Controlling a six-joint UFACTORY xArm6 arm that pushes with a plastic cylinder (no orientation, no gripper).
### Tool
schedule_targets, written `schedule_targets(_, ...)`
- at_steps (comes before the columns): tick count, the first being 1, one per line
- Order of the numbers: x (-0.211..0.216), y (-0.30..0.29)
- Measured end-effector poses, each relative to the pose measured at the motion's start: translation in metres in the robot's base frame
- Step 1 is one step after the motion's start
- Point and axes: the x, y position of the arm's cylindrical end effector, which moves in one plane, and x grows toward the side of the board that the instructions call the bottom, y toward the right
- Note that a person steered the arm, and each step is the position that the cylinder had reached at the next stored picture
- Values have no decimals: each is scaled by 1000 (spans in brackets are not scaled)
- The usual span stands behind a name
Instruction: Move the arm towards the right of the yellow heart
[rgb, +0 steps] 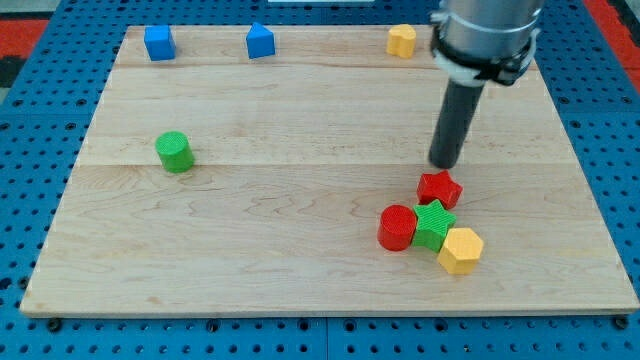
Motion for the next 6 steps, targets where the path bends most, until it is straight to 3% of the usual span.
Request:
schedule_targets(1,-37,41)
schedule_targets(3,-164,18)
schedule_targets(4,-172,-13)
schedule_targets(6,-199,12)
